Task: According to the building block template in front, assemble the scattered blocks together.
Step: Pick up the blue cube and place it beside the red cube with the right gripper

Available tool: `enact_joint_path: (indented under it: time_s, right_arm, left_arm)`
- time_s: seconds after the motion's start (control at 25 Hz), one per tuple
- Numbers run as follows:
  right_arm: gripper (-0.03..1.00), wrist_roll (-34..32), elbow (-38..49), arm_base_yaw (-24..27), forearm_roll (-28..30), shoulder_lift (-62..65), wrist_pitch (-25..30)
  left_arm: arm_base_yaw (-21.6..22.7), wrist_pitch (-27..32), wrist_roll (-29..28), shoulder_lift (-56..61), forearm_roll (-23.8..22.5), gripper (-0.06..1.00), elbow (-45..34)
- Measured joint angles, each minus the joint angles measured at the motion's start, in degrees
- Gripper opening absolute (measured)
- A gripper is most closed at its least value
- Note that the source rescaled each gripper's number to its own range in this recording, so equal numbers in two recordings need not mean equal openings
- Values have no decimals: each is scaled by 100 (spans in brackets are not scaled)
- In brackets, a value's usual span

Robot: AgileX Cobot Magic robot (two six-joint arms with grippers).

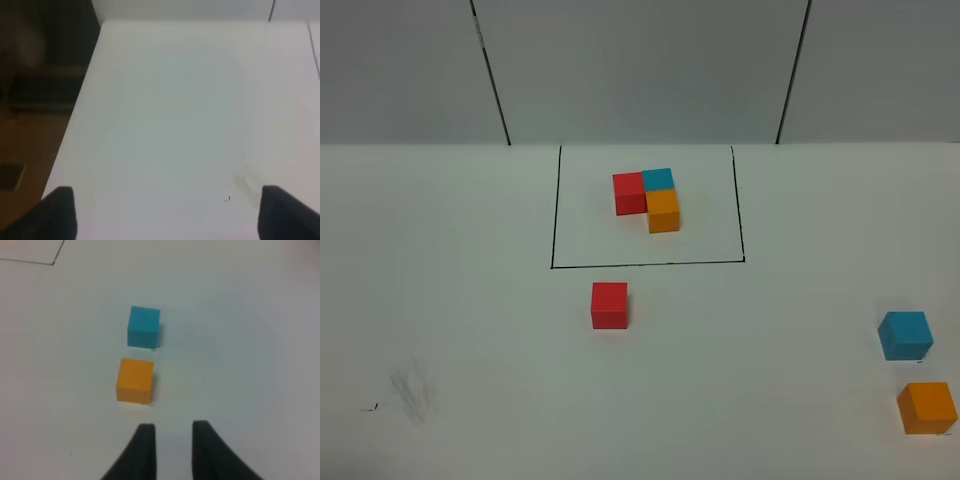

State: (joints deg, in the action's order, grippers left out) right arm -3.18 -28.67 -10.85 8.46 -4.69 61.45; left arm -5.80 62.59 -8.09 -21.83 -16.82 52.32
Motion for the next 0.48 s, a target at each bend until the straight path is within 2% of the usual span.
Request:
enact_joint_path:
  time_s: [0.24,0.48]
  right_arm:
    - [0,0,0,0,0,0,0]
    - [0,0,0,0,0,0,0]
  left_arm:
    - [0,279,174,1141,600,73,-721]
    - [0,380,-52,1514,712,73,-1445]
